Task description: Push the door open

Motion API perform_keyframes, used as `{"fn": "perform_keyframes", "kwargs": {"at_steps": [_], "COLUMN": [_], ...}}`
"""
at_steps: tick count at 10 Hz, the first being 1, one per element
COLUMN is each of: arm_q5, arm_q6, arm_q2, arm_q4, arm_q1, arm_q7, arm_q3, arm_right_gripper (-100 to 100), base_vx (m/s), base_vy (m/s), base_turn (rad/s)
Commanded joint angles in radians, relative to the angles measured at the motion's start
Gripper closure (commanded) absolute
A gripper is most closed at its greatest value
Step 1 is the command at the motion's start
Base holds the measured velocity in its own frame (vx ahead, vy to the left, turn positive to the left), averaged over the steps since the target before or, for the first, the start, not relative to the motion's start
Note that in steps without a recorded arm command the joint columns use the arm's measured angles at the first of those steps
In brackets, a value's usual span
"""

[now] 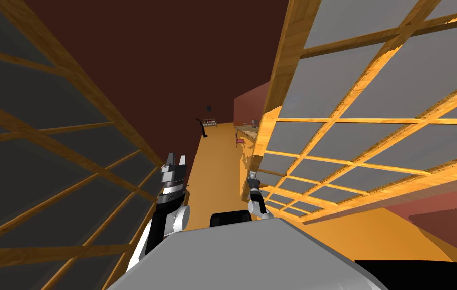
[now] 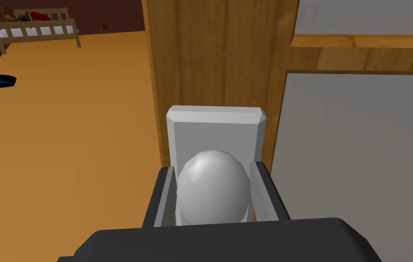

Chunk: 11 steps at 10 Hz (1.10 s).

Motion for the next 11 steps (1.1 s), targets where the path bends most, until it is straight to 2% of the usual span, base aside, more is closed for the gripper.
{"fn": "perform_keyframes", "kwargs": {"at_steps": [1, 3, 4, 6, 11], "arm_q5": [-0.014, -0.029, -0.029, -0.047, -0.08], "arm_q6": [-0.015, -0.019, -0.019, -0.025, -0.035], "arm_q2": [-0.017, -0.021, -0.021, -0.023, -0.016], "arm_q4": [0.016, 0.019, 0.019, 0.023, 0.03], "arm_q1": [-0.008, -0.01, -0.01, -0.012, -0.017], "arm_q7": [0.004, 0.009, 0.009, 0.016, 0.029], "arm_q3": [-0.03, -0.055, -0.055, -0.086, -0.142], "arm_right_gripper": [100, 100, 100, 100, 100], "base_vx": [0.182, 0.186, 0.134, 0.184, 0.198], "base_vy": [0.024, 0.036, 0.029, 0.021, 0.02], "base_turn": [-0.047, -0.054, -0.053, -0.08, -0.066]}}
